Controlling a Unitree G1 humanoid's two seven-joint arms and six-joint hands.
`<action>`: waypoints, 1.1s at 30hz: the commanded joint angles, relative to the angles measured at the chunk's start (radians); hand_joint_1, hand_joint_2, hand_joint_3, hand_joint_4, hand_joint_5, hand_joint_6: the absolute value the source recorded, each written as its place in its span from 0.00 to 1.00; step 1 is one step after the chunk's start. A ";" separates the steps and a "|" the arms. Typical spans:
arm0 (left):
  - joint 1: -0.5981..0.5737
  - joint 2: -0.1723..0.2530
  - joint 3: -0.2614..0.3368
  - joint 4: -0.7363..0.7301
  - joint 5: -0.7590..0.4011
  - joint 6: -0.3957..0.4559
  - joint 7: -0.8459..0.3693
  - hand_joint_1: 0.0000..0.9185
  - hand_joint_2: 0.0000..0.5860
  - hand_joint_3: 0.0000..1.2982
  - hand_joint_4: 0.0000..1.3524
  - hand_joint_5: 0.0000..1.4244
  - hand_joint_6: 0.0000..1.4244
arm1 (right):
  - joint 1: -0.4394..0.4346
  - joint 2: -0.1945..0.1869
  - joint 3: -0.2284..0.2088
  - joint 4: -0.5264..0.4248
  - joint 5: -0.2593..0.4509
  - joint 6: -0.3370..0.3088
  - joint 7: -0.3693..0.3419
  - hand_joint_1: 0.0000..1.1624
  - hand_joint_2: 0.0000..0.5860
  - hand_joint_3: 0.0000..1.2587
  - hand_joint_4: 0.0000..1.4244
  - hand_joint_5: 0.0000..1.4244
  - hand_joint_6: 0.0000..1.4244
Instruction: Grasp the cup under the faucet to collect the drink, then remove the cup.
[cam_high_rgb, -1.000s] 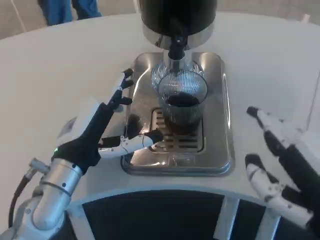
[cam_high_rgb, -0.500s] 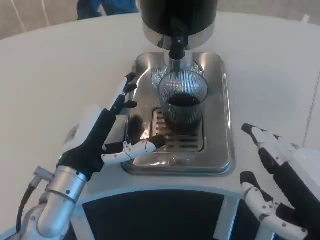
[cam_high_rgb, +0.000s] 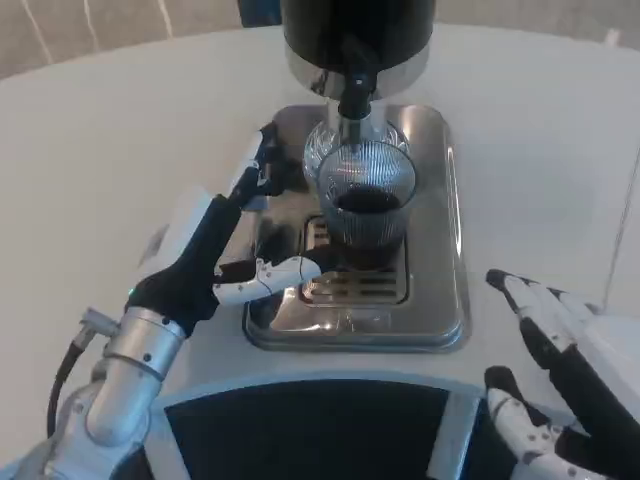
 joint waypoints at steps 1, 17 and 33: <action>-0.020 -0.008 -0.011 0.033 -0.006 -0.023 -0.014 0.44 0.09 0.00 0.00 0.17 0.21 | 0.006 -0.008 -0.008 -0.016 -0.018 0.012 0.019 0.09 1.00 0.00 0.00 0.00 0.00; -0.025 -0.017 -0.018 0.047 -0.008 -0.025 -0.025 0.43 0.10 0.00 0.00 0.18 0.21 | 0.016 -0.080 0.049 0.056 -0.157 0.026 -0.073 0.08 1.00 0.00 0.00 0.00 0.00; -0.043 -0.031 -0.029 0.050 0.001 -0.023 -0.012 0.42 0.10 0.00 0.00 0.18 0.21 | -0.016 -0.131 0.098 0.156 -0.157 0.070 -0.181 0.07 1.00 0.00 0.00 0.00 0.00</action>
